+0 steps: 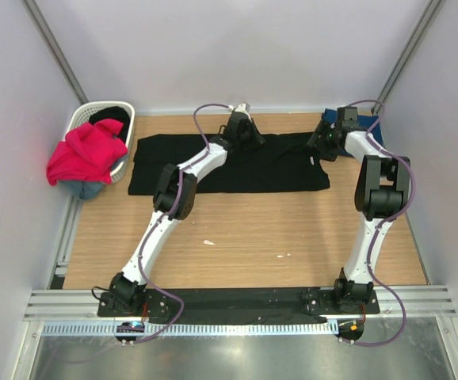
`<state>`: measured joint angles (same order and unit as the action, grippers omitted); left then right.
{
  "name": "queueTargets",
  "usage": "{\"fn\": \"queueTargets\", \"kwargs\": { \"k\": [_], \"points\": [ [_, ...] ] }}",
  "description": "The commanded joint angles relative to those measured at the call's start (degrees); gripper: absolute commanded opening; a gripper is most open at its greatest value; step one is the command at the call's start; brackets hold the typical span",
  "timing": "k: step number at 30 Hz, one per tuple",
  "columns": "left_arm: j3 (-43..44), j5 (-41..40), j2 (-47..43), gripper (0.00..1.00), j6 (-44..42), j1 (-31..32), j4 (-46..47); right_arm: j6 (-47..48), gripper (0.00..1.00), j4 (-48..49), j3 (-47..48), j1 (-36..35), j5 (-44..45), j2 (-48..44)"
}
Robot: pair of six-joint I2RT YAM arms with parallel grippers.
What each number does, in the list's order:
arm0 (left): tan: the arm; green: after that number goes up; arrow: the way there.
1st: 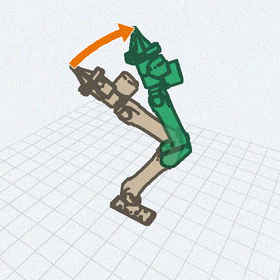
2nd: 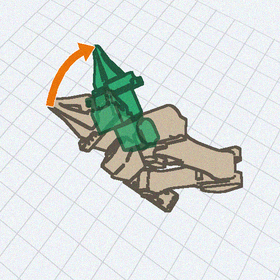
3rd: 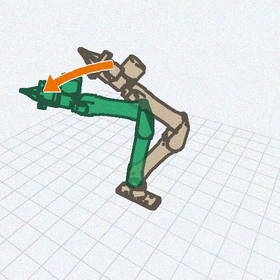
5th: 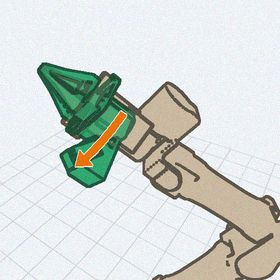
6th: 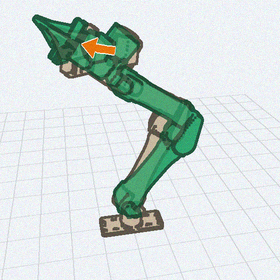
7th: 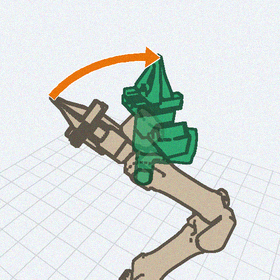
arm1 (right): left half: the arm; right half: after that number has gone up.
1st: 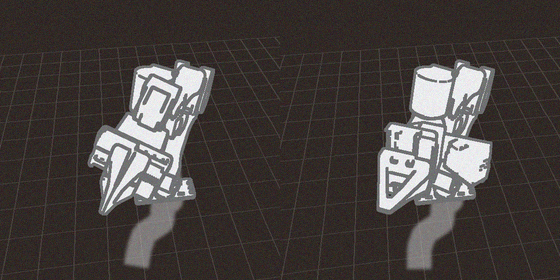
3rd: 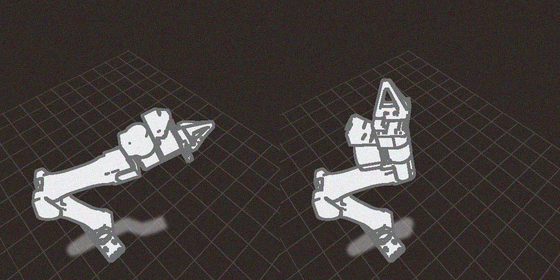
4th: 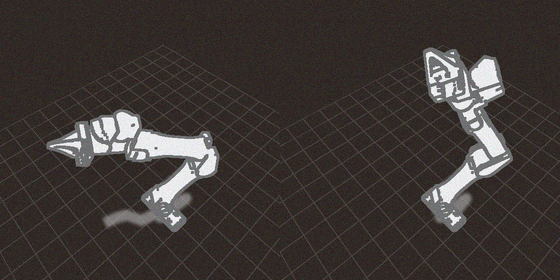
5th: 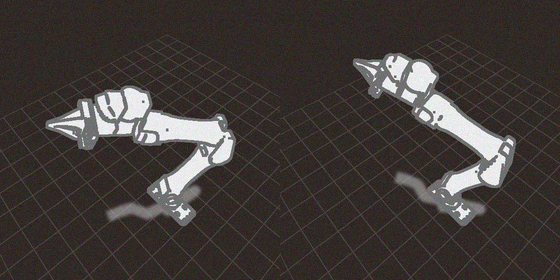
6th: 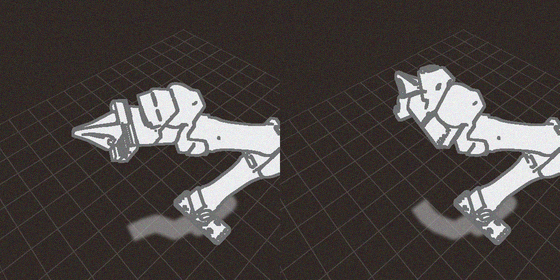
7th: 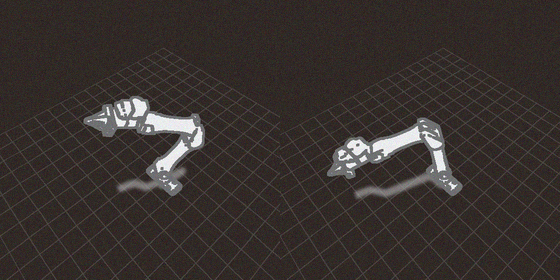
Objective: Fold and stack the t-shirts
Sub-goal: Fold the tshirt
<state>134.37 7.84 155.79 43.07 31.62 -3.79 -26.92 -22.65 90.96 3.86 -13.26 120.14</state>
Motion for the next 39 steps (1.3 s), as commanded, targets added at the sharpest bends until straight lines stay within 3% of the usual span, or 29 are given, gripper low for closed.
{"fn": "queueTargets", "kwargs": {
  "k": [1, 20, 35, 38, 39],
  "points": [
    [1.87, -2.12, -4.08, 0.0, -1.85, -1.29, 2.82, 0.46, 0.68, 0.95, 0.1, -0.43, 0.95, 1.67],
    [-6.39, -7.22, -10.06, 0.0, -4.92, -3.49, 5.2, 0.81, 0.67, -0.46, 0.18, -0.78, 3.32, 1.59],
    [-10.96, -11.52, -9.97, 0.0, -4.4, -4.63, 5.02, 1.16, 0.67, -1.6, 0.36, -0.87, 4.56, 1.24],
    [-11.14, -9.78, -9.8, 0.08, -4.75, -4.9, 4.94, 1.16, 0.67, -1.78, 0.54, -0.87, 4.73, 1.07],
    [-10.79, -8.81, -9.8, 0.24, -4.84, -4.9, 4.93, 1.16, 0.67, -1.95, 0.71, -0.87, 4.56, 1.06]
  ]
}}
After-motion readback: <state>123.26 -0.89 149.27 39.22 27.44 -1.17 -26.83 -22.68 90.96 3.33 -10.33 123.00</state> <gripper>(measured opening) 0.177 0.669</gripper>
